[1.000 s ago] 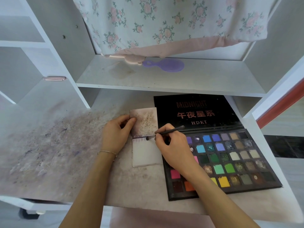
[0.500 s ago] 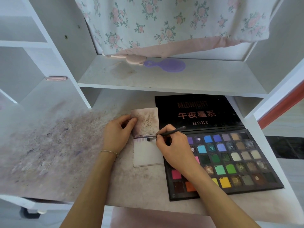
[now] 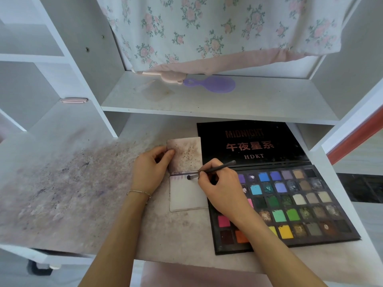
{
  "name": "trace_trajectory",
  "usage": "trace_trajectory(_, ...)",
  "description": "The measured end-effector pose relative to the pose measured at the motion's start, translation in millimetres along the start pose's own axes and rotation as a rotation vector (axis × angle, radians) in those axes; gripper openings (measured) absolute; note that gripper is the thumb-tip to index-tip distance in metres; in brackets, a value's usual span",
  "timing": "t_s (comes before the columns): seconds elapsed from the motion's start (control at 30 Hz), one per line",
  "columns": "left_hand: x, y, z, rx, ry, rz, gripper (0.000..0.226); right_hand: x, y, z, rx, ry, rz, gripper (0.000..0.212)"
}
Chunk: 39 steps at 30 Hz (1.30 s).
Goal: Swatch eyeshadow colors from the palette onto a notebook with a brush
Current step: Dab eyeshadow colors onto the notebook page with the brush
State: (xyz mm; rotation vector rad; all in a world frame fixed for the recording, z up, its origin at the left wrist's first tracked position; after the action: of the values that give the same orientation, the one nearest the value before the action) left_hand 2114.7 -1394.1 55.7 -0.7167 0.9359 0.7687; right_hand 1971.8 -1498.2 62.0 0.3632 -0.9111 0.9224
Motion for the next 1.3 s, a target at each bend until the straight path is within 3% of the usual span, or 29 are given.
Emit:
trace_trajectory(0.67,-1,0,2,-0.005,0.087,0.021,0.014,-16,13,52,-0.304,-0.236,-0.014,0.023)
trace_trajectory(1.17,0,0,0,-0.023,0.024,0.001,0.018,-65,44,121,-0.552,0.002,-0.212,0.024)
trace_trajectory(1.3,1,-1,-1,-0.029,0.002,0.003,0.019,-69,46,125,-0.567,0.128,-0.213,0.01)
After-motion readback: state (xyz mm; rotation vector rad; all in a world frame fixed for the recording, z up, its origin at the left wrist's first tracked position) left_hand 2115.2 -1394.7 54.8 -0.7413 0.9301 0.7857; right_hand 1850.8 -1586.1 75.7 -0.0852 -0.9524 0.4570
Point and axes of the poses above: each hand's wrist, its own y-axis away from the middle knuckle, its own z-axis out of the back of the hand, x = y × z, the point moved 4 cm from there along -y, towards the middle knuckle, and after that the axes turned 8 degrees about y, right-handed, at the moved point
